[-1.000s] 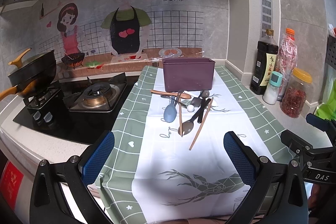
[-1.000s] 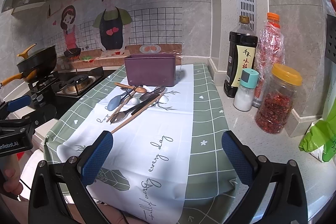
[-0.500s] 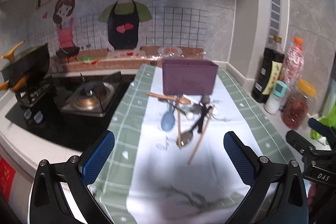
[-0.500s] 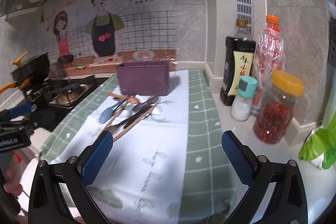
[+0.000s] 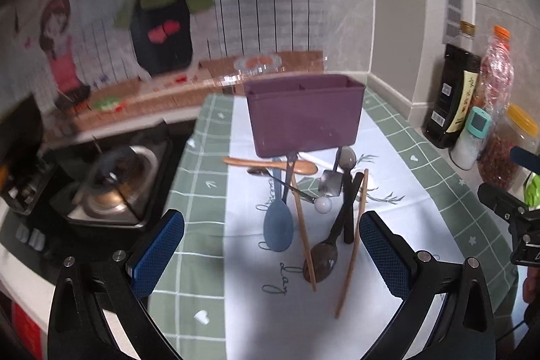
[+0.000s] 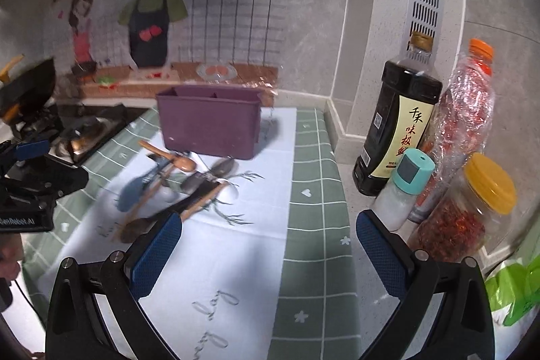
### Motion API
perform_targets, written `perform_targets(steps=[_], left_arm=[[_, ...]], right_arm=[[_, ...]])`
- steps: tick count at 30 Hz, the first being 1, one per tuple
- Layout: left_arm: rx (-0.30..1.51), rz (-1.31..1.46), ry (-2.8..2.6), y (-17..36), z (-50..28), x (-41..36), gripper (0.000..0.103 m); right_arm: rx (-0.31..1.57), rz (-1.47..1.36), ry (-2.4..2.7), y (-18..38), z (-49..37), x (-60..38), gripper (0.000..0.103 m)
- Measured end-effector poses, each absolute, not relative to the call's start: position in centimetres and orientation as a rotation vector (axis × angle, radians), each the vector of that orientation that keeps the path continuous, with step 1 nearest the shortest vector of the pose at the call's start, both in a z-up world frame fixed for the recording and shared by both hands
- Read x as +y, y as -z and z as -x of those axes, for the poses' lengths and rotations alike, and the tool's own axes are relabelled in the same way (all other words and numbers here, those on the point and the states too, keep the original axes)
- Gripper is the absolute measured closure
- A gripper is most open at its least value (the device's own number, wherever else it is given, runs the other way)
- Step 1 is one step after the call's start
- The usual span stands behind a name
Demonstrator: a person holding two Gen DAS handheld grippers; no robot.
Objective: Organize utensils
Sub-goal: 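Reach the right gripper to the grey translucent spoon and close on it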
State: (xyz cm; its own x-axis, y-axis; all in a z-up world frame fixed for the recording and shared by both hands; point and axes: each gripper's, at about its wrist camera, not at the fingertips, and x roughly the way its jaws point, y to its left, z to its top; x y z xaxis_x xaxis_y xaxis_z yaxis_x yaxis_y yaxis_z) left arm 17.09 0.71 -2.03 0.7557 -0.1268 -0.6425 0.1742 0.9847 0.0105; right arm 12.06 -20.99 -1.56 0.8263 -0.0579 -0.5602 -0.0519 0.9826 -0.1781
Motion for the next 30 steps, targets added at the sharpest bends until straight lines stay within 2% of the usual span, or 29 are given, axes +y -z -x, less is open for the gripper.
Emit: perform_targets(steps=[1,3,4,6,10,12,20,23,25,28,30], left_arm=[[0.709,-0.059,0.171,2.4,-17.6,0.7,0.003],[0.751,-0.037,0.198,3.3,-18.9,0.9,0.021],[0.773,-0.034,0.210,3.7,-19.6,0.8,0.025],[0.816,-0.028,0.221,4.6,-20.8,0.8,0.040],[0.861,-0.016,0.248,5.7,-22.4,0.4,0.048],[0.866,-0.014,0.240,5.7,-23.0,0.4,0.055],[0.819,0.063,0.091,5.4,-23.3,3.5,0.056],[0.790,0.124,0.029,5.1,-23.2,5.4,0.056],[0.765,0.127,-0.017,4.8,-23.1,6.4,0.056],[0.747,0.127,-0.061,4.6,-22.9,7.5,0.055],[0.746,0.150,-0.075,4.8,-22.7,8.3,0.045]], right_arm=[[0.607,0.210,0.022,1.9,-12.6,-20.8,0.000],[0.611,0.237,0.045,2.3,-13.1,-20.7,0.000],[0.619,0.256,0.060,2.8,-13.6,-20.4,0.000],[0.639,0.269,0.072,3.4,-14.3,-20.2,0.000],[0.691,0.228,0.039,4.2,-16.0,-20.5,0.000],[0.730,0.185,0.016,4.4,-17.1,-20.7,0.000],[0.843,0.054,-0.053,5.4,-24.8,-19.6,0.002],[0.880,0.023,-0.090,6.5,-27.7,-17.6,0.017],[0.913,0.037,-0.071,7.6,-29.4,-16.5,0.030],[0.945,0.058,-0.053,9.1,-31.5,-15.3,0.038],[0.964,0.071,-0.039,9.9,-32.5,-14.9,0.043]])
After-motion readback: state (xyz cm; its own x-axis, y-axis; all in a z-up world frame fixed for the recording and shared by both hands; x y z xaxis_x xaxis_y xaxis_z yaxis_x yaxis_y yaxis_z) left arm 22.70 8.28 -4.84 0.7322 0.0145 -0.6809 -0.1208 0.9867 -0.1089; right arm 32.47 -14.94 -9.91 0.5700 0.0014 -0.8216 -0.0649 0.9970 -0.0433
